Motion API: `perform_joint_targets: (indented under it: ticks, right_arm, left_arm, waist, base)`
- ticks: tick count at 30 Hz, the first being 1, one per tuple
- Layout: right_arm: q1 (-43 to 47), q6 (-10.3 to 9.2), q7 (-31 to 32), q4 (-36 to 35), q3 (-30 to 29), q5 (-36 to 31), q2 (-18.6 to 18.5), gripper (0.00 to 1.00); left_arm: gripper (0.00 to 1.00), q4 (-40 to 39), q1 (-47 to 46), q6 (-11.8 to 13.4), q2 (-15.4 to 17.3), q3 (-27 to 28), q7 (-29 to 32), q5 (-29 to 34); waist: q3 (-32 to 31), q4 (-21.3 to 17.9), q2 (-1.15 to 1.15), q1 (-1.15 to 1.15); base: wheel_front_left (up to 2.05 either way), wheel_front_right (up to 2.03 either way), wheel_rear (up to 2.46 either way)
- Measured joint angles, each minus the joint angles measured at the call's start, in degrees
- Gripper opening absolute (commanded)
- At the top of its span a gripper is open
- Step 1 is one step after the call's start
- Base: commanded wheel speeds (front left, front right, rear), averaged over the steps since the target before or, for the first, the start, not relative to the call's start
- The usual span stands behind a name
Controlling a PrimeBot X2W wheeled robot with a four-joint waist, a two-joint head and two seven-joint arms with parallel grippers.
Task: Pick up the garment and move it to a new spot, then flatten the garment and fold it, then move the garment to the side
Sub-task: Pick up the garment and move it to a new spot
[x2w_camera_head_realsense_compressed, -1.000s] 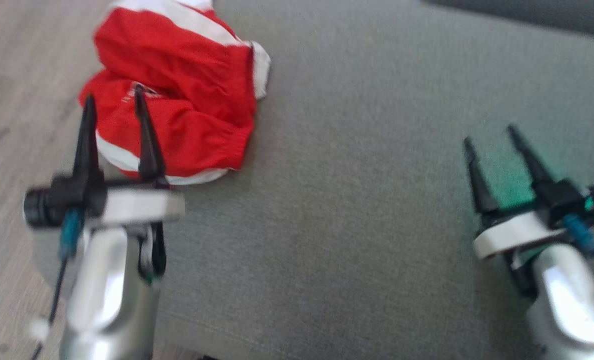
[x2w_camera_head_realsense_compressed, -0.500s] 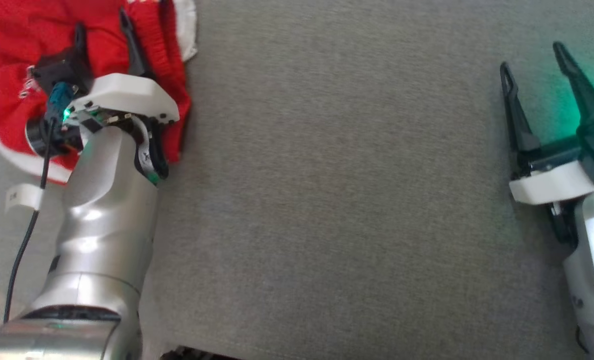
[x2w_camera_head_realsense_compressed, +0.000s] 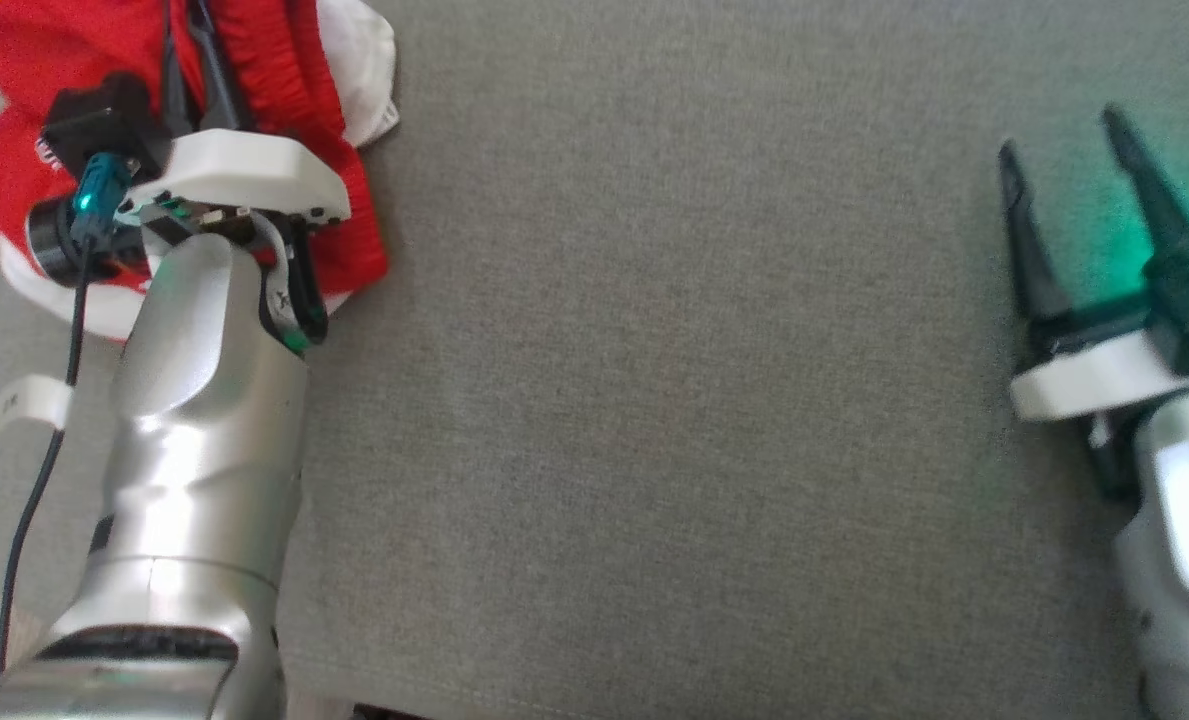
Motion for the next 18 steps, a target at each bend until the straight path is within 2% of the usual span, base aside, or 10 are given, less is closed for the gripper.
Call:
perform_joint_targets:
  ticks: [3,10,14,18]
  right_arm:
    - [1.6,0.00,0.3,0.7,0.2,0.0,1.1,1.00]
    - [4.6,0.00,0.3,1.8,0.6,0.7,6.2,1.00]
    - [5.8,0.00,0.3,1.8,0.9,1.2,9.0,1.00]
    - [7.4,0.00,0.3,1.7,1.4,1.9,10.7,1.00]
  left_arm:
    - [0.00,-3.4,1.2,-0.5,0.0,0.0,0.0,1.3]
    - [0.00,-14.0,3.2,-5.0,1.1,-2.4,0.0,4.9]
    - [0.00,-18.6,3.3,-8.1,2.6,-4.0,0.4,5.2]
    - [0.00,-23.4,3.3,-11.1,2.9,-5.4,4.6,2.9]
  waist:
    - [-1.7,0.0,0.00,0.00]
    - [-8.7,-1.6,0.00,-0.01]
    - [-12.3,-4.7,0.00,-0.02]
    - [-15.0,-9.8,0.00,-0.02]
  base:
    - [0.00,0.00,0.00]
    - [0.00,0.00,0.00]
    - [0.00,0.00,0.00]
    - [0.00,0.00,0.00]
